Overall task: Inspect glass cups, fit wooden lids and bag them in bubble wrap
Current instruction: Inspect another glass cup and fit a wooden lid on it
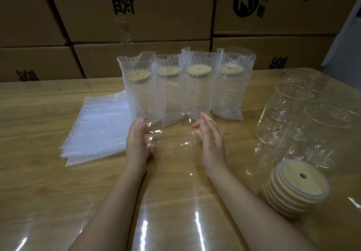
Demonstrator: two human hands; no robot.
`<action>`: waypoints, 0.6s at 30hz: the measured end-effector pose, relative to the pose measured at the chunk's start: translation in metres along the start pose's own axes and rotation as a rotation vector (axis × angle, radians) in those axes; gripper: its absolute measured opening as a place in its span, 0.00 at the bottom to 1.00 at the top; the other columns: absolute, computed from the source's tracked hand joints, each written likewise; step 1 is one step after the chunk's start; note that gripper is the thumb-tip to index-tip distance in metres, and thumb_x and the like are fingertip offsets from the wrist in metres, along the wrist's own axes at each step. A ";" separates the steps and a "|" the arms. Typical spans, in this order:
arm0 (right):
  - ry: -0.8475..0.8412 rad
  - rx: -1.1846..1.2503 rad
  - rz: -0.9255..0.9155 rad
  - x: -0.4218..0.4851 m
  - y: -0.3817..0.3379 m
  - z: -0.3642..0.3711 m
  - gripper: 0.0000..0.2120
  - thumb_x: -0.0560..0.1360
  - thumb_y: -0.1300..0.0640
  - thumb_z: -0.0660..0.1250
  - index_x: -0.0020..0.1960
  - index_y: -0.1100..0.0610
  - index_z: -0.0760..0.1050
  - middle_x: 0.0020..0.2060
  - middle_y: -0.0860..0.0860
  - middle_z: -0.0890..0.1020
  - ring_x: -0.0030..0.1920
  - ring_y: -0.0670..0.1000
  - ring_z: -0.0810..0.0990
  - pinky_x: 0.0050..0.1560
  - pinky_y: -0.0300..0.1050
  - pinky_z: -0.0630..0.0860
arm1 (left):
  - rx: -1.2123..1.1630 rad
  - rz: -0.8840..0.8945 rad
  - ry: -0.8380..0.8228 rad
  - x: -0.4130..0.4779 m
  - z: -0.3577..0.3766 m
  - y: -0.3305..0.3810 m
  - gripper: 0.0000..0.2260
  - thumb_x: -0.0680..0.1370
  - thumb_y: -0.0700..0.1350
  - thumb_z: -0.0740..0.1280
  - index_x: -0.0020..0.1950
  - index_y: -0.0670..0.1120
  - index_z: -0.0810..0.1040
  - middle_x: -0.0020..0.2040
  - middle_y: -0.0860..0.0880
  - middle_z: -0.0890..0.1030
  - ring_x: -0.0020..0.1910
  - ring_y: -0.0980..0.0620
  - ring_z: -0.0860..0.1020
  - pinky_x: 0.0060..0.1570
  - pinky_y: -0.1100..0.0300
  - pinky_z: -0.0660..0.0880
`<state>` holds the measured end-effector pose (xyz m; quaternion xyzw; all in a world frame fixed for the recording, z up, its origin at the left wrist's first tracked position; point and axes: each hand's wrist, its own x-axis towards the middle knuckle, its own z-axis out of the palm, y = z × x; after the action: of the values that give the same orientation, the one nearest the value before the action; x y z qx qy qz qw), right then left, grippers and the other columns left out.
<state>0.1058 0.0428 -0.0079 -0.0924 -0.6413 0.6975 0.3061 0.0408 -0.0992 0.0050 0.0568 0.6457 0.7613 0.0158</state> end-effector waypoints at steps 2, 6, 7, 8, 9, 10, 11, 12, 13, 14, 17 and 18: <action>0.032 -0.005 -0.007 0.000 -0.005 0.002 0.11 0.69 0.36 0.60 0.42 0.35 0.81 0.67 0.52 0.73 0.67 0.48 0.72 0.68 0.59 0.68 | 0.014 0.001 -0.033 0.000 0.000 -0.001 0.10 0.80 0.55 0.58 0.52 0.54 0.75 0.44 0.47 0.81 0.21 0.59 0.65 0.20 0.67 0.61; 0.035 0.026 0.041 0.002 -0.004 0.002 0.16 0.69 0.33 0.56 0.48 0.32 0.80 0.65 0.53 0.76 0.67 0.54 0.72 0.68 0.63 0.67 | -0.041 -0.045 -0.053 0.001 -0.003 0.000 0.17 0.73 0.60 0.59 0.53 0.50 0.77 0.37 0.53 0.81 0.19 0.58 0.61 0.19 0.67 0.58; 0.034 0.047 0.065 0.003 -0.002 0.002 0.18 0.70 0.34 0.57 0.52 0.37 0.80 0.63 0.52 0.77 0.66 0.55 0.74 0.68 0.62 0.67 | -0.073 -0.061 -0.051 0.002 -0.004 0.001 0.20 0.70 0.62 0.60 0.53 0.50 0.77 0.38 0.52 0.81 0.19 0.58 0.61 0.19 0.67 0.57; 0.035 0.055 0.086 0.004 -0.001 0.003 0.22 0.71 0.36 0.57 0.58 0.43 0.78 0.60 0.51 0.79 0.64 0.55 0.75 0.67 0.61 0.68 | -0.101 -0.072 -0.048 0.003 -0.005 0.001 0.22 0.68 0.64 0.61 0.52 0.50 0.77 0.38 0.52 0.80 0.20 0.57 0.62 0.19 0.67 0.57; 0.032 0.052 0.100 0.004 0.001 0.003 0.25 0.72 0.37 0.56 0.63 0.48 0.75 0.58 0.50 0.80 0.63 0.55 0.76 0.67 0.59 0.69 | -0.118 -0.076 -0.047 0.003 -0.006 0.001 0.25 0.65 0.66 0.62 0.53 0.50 0.78 0.38 0.52 0.80 0.20 0.57 0.62 0.19 0.67 0.56; 0.025 0.038 0.108 0.005 0.002 0.003 0.28 0.72 0.38 0.55 0.65 0.52 0.73 0.57 0.49 0.80 0.63 0.54 0.76 0.67 0.57 0.69 | -0.126 -0.077 -0.043 0.004 -0.007 0.001 0.27 0.63 0.67 0.62 0.53 0.51 0.78 0.37 0.53 0.80 0.20 0.57 0.62 0.19 0.68 0.56; 0.014 0.028 0.105 0.005 0.003 0.002 0.28 0.72 0.38 0.54 0.65 0.52 0.73 0.56 0.49 0.81 0.63 0.53 0.76 0.68 0.56 0.70 | -0.133 -0.076 -0.039 0.005 -0.007 0.001 0.27 0.62 0.68 0.61 0.52 0.52 0.78 0.36 0.54 0.80 0.21 0.57 0.63 0.19 0.68 0.57; 0.000 0.024 0.101 0.004 0.003 0.002 0.27 0.73 0.39 0.54 0.64 0.52 0.74 0.56 0.48 0.81 0.63 0.51 0.76 0.68 0.54 0.70 | -0.143 -0.076 -0.035 0.006 -0.007 0.000 0.27 0.62 0.68 0.61 0.52 0.53 0.78 0.36 0.54 0.80 0.21 0.57 0.63 0.19 0.68 0.57; -0.017 0.022 0.101 0.004 0.003 0.001 0.27 0.73 0.39 0.53 0.63 0.52 0.74 0.55 0.47 0.81 0.63 0.49 0.76 0.68 0.53 0.70 | -0.155 -0.077 -0.031 0.007 -0.008 0.000 0.25 0.63 0.68 0.61 0.51 0.53 0.78 0.37 0.54 0.81 0.21 0.57 0.64 0.20 0.67 0.58; -0.033 0.025 0.103 0.004 0.003 0.001 0.28 0.73 0.39 0.53 0.64 0.53 0.74 0.55 0.46 0.81 0.63 0.47 0.76 0.68 0.52 0.70 | -0.164 -0.082 -0.019 0.008 -0.008 0.000 0.24 0.64 0.67 0.61 0.51 0.54 0.77 0.38 0.53 0.82 0.21 0.57 0.65 0.20 0.67 0.58; -0.067 0.005 0.074 0.003 0.002 0.002 0.22 0.73 0.36 0.55 0.61 0.43 0.76 0.59 0.47 0.80 0.64 0.43 0.74 0.70 0.51 0.68 | -0.128 -0.091 0.036 0.010 -0.006 -0.002 0.23 0.65 0.68 0.59 0.51 0.54 0.76 0.42 0.51 0.81 0.22 0.57 0.69 0.23 0.65 0.62; -0.079 -0.025 0.053 0.002 0.002 0.003 0.21 0.72 0.35 0.56 0.58 0.40 0.77 0.62 0.47 0.78 0.66 0.42 0.72 0.70 0.46 0.67 | -0.110 -0.084 0.050 0.010 -0.005 -0.003 0.24 0.67 0.67 0.58 0.53 0.53 0.76 0.45 0.49 0.81 0.23 0.56 0.70 0.24 0.63 0.63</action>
<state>0.1022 0.0413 -0.0090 -0.0854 -0.6588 0.7005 0.2607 0.0298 -0.1031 0.0023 0.0099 0.6049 0.7955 0.0346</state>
